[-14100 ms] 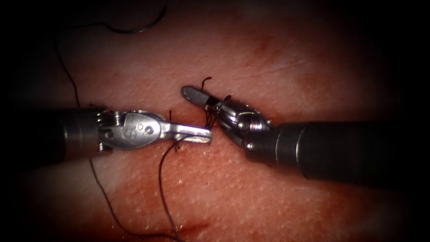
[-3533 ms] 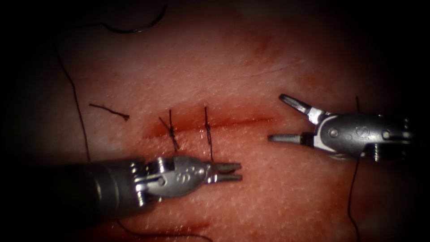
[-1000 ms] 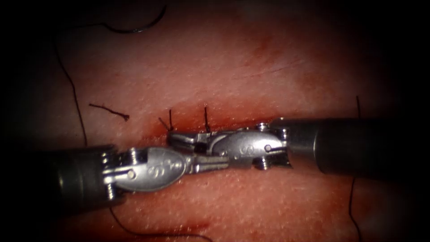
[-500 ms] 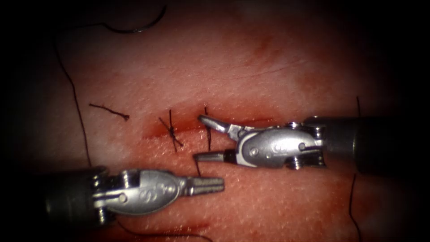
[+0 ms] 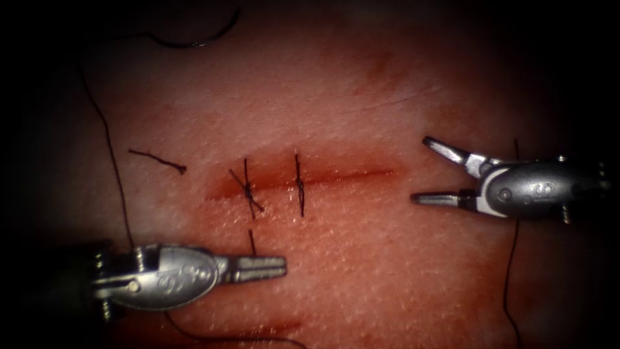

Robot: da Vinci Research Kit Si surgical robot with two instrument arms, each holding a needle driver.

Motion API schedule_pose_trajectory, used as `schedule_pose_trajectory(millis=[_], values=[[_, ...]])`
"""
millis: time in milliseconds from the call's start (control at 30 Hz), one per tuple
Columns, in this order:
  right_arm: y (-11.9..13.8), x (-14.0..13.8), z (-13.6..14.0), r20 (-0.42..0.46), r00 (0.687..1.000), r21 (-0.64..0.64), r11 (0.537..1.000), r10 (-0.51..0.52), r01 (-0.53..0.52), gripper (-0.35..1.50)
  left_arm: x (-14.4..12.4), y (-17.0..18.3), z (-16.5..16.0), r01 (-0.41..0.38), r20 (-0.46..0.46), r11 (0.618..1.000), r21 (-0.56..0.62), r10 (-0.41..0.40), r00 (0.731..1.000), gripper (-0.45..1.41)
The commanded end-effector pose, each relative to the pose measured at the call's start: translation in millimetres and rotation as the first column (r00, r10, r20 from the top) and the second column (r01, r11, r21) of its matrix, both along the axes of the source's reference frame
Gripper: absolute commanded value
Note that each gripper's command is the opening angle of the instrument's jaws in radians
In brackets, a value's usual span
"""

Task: Wound Closure
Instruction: Set off-cut of suture out of the way

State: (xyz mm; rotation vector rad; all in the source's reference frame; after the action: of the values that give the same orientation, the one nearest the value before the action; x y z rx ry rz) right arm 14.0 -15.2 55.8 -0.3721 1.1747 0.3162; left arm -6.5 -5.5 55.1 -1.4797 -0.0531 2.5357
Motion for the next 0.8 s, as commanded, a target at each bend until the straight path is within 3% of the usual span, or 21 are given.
schedule_pose_trajectory(millis=[33,200,367,700,733,800], values=[[-0.3,0.6,1.1,0.000,1.000,0.002,1.000,0.005,-0.005,1.40,0.5,0.6,0.5,0.009,-0.025,1.000,-0.015,-0.009,1.000,-0.45],[-1.2,1.3,2.0,0.001,1.000,0.013,1.000,0.011,-0.011,1.41,3.8,2.3,1.7,0.031,-0.052,0.999,-0.015,-0.031,0.998,-0.45],[-1.3,2.6,2.2,0.002,1.000,0.017,1.000,0.013,-0.013,1.41,6.4,3.3,6.8,0.038,-0.062,0.999,-0.025,-0.039,0.997,-0.45],[-1.6,2.8,2.2,-0.003,1.000,0.025,1.000,0.014,-0.014,1.40,7.3,1.3,14.8,0.015,-0.118,1.000,0.023,-0.012,0.993,-0.45],[-1.6,2.8,2.2,-0.003,1.000,0.025,1.000,0.014,-0.014,1.40,7.4,1.2,15.4,0.025,-0.122,0.999,0.044,-0.019,0.992,-0.43],[-1.6,2.8,2.3,-0.003,1.000,0.024,1.000,0.014,-0.014,1.40,7.5,1.2,15.9,0.054,-0.117,0.996,0.077,-0.044,0.992,-0.06]])
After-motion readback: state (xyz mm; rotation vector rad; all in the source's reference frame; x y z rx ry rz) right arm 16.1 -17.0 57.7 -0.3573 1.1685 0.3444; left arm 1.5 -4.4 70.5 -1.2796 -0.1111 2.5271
